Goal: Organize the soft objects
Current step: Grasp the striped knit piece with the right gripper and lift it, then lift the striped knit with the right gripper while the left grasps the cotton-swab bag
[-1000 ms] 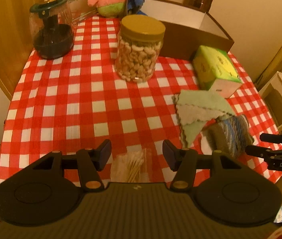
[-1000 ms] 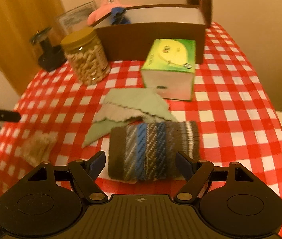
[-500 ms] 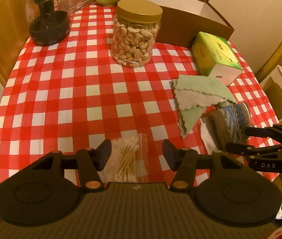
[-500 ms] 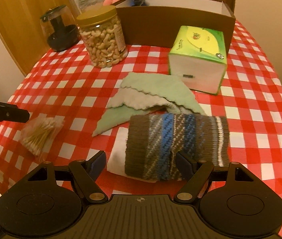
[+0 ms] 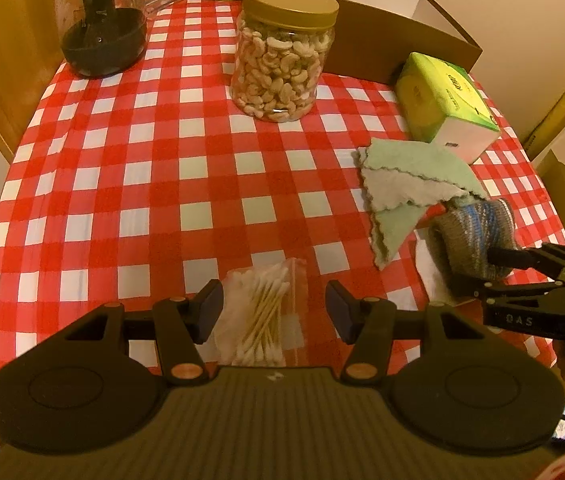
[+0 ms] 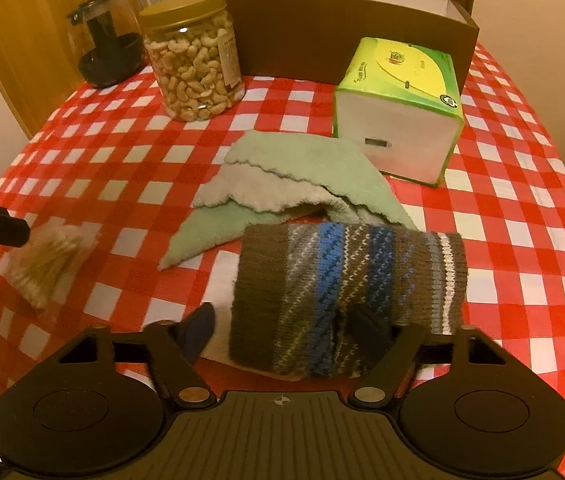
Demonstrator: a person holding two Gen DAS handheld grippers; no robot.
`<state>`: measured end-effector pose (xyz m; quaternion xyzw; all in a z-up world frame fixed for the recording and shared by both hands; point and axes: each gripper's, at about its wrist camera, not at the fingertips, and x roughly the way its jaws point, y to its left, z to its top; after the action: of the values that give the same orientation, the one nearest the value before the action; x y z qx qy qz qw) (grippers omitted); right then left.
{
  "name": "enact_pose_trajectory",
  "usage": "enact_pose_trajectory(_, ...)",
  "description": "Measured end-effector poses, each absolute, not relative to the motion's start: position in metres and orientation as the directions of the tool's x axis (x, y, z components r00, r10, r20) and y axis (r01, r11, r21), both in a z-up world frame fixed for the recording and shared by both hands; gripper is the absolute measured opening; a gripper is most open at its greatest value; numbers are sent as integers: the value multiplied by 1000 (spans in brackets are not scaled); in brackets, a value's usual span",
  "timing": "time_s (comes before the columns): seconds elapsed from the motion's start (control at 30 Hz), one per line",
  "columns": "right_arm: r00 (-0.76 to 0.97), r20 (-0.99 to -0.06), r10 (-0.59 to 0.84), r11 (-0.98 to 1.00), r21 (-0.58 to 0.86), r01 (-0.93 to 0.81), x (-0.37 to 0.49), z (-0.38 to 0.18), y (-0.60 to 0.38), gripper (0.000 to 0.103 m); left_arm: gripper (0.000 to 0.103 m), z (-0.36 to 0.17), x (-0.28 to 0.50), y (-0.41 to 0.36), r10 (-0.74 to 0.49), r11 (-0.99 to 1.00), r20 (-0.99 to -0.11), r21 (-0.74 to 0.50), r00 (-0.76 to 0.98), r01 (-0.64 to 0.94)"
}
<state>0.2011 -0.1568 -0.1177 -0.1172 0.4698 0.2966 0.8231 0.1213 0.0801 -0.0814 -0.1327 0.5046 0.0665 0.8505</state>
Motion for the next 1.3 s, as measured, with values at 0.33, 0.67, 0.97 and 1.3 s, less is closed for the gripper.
enact_pose_trajectory(0.33,415,-794,443,810,157,-565,208,-98,-181,18,54,-83,121,80,-18,954,-876,-159,481,-255)
enact_pose_trajectory(0.67,501,-764,406,808,45,-587,205,-51,-240,18,54,-85,122,77,-31,961,-876,-159,481,-227)
enact_pose_trajectory(0.97,408,-870,277,718,-95,-689,170,-94,-268,19,54,-90,125,74,-44,967,-884,-154,465,-201)
enact_pose_trajectory(1.3,374,-864,336,908,193,-371,186,-92,-310,78,54,-91,124,75,-45,968,-884,-154,465,-199)
